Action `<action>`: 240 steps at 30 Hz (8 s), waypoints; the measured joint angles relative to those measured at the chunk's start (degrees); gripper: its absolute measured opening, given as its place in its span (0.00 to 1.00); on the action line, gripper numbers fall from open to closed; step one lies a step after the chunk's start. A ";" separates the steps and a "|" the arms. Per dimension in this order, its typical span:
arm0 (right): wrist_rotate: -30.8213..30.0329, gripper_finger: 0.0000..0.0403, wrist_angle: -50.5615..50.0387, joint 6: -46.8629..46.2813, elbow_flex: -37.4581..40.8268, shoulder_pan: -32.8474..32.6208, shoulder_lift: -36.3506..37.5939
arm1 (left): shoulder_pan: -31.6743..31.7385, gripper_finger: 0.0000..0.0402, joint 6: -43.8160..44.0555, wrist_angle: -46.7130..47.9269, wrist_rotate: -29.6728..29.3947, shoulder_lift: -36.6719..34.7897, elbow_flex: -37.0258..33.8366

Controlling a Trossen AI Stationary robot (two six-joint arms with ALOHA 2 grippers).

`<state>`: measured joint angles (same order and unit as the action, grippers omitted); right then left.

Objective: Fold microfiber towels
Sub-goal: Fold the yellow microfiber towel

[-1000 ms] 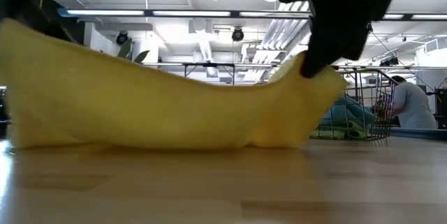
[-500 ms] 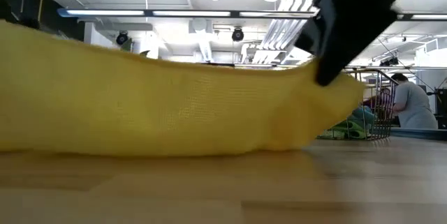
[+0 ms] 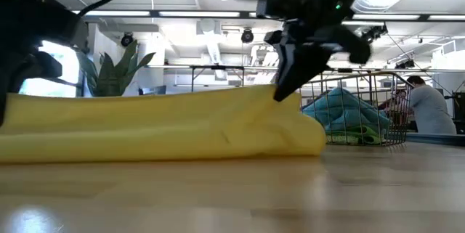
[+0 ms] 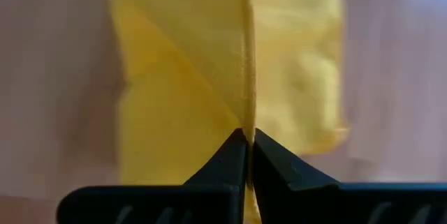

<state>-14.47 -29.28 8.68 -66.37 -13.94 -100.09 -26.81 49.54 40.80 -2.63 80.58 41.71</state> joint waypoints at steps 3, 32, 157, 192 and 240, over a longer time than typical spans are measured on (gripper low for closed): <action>-2.61 0.02 0.26 4.75 -0.02 2.34 -0.02 | 1.07 0.00 -0.19 2.04 -2.61 0.00 0.00; -3.44 0.03 6.86 15.88 -0.07 11.35 -5.06 | 4.83 0.00 -3.76 13.02 -15.19 0.04 0.02; 2.31 0.36 34.70 -74.65 24.43 5.58 1.23 | -7.11 0.32 -1.73 -20.88 -5.80 0.59 -9.31; -4.51 0.00 -22.22 -65.79 -2.47 3.82 3.54 | -6.96 0.32 -0.80 -28.33 -3.19 -2.24 -9.25; 2.04 0.00 -12.81 -41.47 -59.04 -2.81 -38.14 | -12.00 0.32 -5.83 -28.16 -4.18 -29.09 -9.25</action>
<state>-12.44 -42.09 -32.79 -125.40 -16.74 -138.23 -38.81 43.70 12.64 -6.81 51.48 32.47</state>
